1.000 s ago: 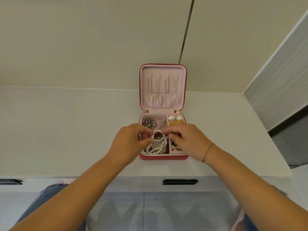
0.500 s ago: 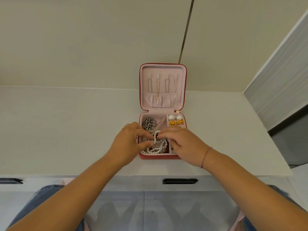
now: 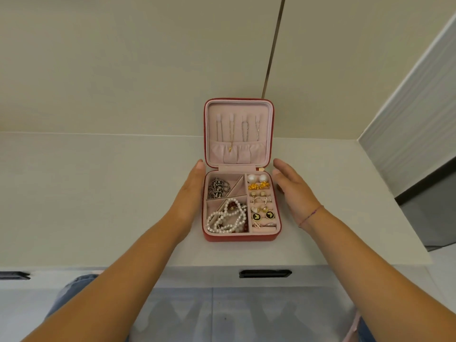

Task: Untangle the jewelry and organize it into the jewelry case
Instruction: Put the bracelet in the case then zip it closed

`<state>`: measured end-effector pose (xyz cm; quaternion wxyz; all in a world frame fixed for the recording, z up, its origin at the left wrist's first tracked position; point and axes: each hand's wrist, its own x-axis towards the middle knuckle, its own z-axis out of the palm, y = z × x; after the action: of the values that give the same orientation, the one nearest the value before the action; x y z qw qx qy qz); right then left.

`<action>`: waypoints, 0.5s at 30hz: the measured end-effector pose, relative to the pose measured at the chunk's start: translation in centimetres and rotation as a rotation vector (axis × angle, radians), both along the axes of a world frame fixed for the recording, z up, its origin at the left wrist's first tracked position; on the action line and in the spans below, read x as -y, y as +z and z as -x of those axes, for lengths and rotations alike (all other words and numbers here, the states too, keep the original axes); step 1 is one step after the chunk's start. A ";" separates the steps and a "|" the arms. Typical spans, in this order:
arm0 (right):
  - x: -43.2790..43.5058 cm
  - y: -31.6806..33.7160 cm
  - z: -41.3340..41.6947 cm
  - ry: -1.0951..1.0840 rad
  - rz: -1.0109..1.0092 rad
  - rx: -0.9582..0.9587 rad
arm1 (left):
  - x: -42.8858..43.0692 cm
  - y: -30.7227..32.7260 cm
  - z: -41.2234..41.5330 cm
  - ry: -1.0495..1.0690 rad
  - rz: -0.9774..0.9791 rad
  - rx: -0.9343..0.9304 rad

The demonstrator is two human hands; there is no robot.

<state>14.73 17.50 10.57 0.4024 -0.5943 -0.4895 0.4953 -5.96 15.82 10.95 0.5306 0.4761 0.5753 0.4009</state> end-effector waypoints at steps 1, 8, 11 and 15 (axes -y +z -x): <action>-0.2 -0.2 0.2 -0.001 0.007 -0.071 | -0.3 0.3 -0.4 -0.002 0.013 0.039; -1.7 -0.2 0.7 0.116 -0.091 -0.181 | -2.2 0.3 -1.1 0.009 0.014 0.158; -1.9 0.2 0.4 0.091 -0.081 -0.227 | -2.3 0.7 -1.2 0.011 -0.052 0.142; -1.6 1.2 -0.5 0.073 -0.065 -0.247 | -2.0 1.7 -0.6 0.017 -0.130 0.088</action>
<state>15.19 19.11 11.76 0.4606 -0.4971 -0.4733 0.5628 -5.32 17.85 12.68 0.5198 0.4868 0.5283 0.4624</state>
